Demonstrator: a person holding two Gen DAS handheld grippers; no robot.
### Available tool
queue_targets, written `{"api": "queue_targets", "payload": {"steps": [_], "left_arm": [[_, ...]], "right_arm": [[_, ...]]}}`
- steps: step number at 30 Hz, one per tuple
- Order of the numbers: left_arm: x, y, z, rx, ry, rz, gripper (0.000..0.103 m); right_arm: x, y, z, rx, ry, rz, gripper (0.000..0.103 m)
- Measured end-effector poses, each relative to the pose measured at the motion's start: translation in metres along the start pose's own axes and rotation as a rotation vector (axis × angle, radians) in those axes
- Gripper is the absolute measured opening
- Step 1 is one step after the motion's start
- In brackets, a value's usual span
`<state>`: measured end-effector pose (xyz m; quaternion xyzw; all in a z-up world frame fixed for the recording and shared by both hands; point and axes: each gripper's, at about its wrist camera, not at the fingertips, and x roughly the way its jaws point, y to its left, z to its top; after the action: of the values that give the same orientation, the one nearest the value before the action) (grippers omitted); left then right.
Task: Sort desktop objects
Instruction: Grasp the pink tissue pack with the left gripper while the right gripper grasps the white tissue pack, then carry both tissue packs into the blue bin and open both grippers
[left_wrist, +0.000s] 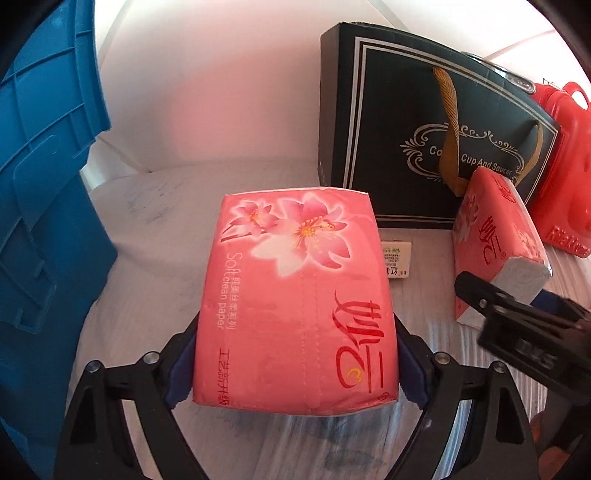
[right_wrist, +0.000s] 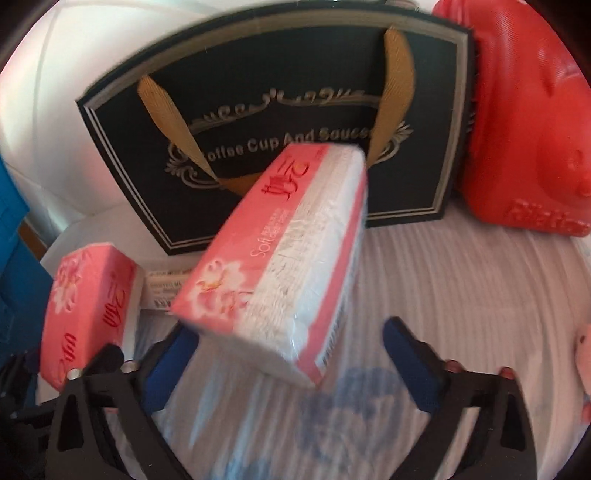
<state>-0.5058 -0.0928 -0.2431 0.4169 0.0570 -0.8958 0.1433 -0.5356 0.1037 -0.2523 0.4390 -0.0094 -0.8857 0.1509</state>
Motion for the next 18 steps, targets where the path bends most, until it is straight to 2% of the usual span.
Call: {"api": "queue_targets", "payload": {"steps": [1,2,9,18], "left_arm": [[0.000,-0.001,-0.001,0.005,0.004,0.000,0.087],[-0.002,-0.001,-0.003,0.007,0.014,-0.007,0.086],[-0.035,-0.012,-0.015,-0.011,0.010,-0.020,0.085],[-0.134,-0.032,-0.036,0.010,-0.050,-0.028,0.085]], "right_arm": [[0.002,0.000,-0.001,-0.006,0.005,0.004,0.062],[0.001,-0.001,-0.003,-0.010,0.004,0.002,0.060],[-0.046,-0.018,-0.019,-0.021,-0.033,0.026,0.052],[-0.149,-0.022,-0.044,-0.070,-0.107,0.050,0.048]]}}
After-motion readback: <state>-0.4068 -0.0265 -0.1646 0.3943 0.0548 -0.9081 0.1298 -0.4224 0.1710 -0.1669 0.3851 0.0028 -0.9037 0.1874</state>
